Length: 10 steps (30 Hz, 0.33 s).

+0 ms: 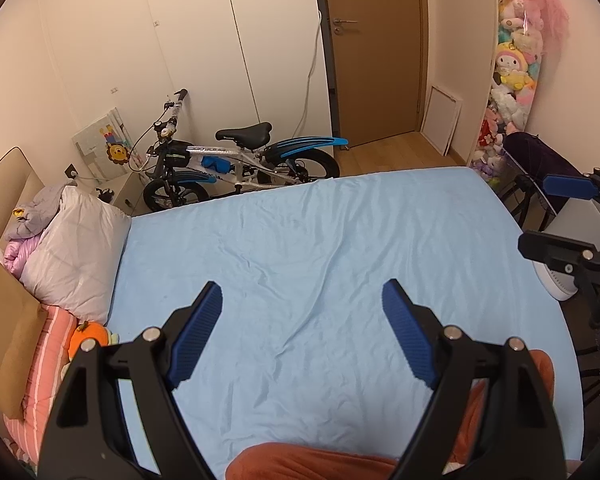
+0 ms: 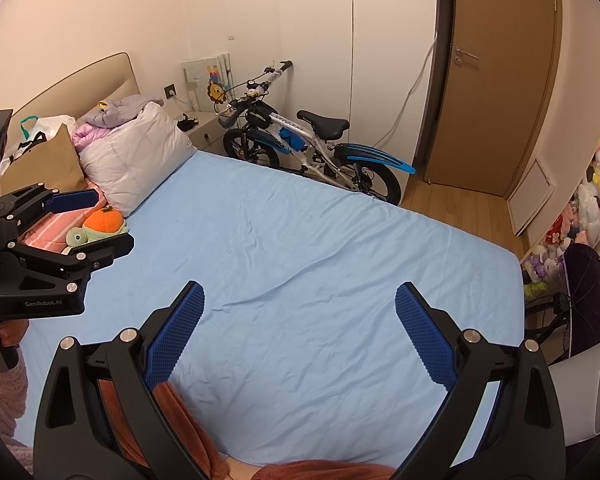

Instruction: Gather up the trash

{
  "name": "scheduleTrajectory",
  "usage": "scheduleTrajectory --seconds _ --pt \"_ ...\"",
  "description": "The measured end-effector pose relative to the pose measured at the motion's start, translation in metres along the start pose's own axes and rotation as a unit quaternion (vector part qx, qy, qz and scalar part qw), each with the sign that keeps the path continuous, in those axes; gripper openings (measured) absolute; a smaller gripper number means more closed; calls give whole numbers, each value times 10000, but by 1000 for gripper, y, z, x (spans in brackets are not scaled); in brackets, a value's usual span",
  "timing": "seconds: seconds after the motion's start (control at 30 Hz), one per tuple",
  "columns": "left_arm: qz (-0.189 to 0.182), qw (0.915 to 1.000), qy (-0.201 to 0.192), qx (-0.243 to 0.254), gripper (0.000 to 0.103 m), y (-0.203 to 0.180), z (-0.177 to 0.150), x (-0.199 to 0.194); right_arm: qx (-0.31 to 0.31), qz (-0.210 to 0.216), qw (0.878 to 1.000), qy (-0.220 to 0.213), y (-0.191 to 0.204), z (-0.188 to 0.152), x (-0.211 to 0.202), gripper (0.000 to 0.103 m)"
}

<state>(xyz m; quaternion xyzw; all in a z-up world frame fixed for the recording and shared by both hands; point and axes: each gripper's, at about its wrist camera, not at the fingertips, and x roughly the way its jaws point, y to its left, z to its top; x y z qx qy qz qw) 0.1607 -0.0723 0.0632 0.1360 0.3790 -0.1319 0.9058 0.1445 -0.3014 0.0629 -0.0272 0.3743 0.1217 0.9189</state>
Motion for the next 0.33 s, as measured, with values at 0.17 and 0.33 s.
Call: scheduleTrajectory --seconds 0.17,0.33 --pt "12 10000 43 1 82 -3 1 1 -5 3 10000 3 1 0 0 93" --pt "-50 10000 56 15 82 -2 0 2 -15 0 10000 3 1 0 -1 93"
